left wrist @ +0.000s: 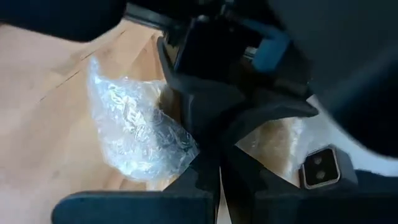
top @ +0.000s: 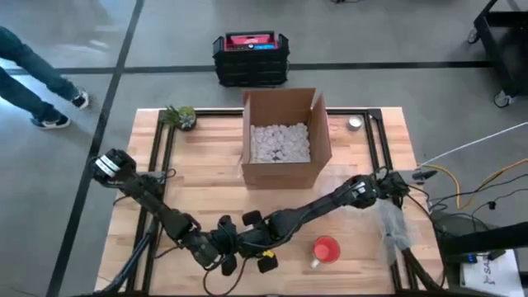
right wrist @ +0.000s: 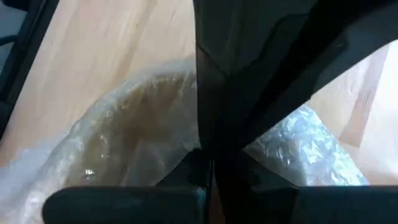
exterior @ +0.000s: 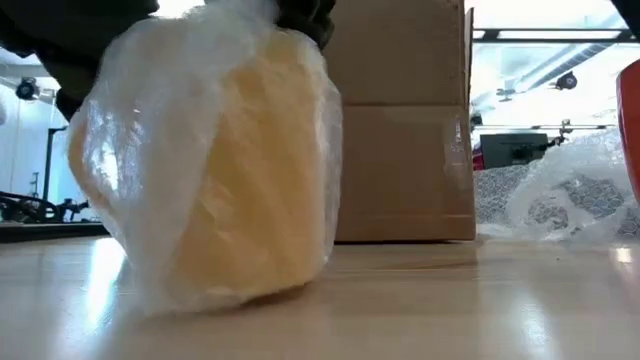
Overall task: Wrap mug
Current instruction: Wrap the yellow mug with bubble wrap
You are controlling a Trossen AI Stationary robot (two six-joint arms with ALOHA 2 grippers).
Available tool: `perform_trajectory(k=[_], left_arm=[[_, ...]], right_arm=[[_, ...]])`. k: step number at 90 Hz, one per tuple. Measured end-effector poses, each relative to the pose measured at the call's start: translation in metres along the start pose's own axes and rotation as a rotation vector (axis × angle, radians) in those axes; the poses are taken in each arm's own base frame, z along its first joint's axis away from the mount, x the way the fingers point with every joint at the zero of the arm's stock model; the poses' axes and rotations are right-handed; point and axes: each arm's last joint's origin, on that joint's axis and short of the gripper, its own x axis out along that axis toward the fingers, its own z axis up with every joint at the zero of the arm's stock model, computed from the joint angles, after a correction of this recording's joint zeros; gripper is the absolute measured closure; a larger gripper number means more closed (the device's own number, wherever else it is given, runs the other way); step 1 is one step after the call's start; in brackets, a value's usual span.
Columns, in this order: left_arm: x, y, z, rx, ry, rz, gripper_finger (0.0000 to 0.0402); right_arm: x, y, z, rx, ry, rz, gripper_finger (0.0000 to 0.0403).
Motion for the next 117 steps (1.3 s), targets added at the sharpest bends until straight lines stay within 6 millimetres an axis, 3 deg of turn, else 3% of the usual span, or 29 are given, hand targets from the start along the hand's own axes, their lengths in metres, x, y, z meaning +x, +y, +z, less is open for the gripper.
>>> perform_trajectory(k=[29,66,93,117], left_arm=[[-0.031,-0.007,0.0,0.012,0.089,-0.044,0.0402],[-0.05,-0.014,0.008,0.001,0.078,-0.113,0.0402],[-0.075,-0.01,0.016,0.039,0.113,-0.116,0.0402],[-0.077,-0.006,-0.003,0.075,0.199,-0.039,0.0402]], right_arm=[[-0.009,0.0,0.003,-0.008,-0.024,-0.001,0.0401],[-0.01,0.0,0.001,-0.016,-0.008,0.001,0.0401],[-0.01,0.0,0.002,-0.018,-0.013,-0.001,0.0401],[-0.01,-0.002,0.002,-0.023,-0.013,-0.001,0.0401]])
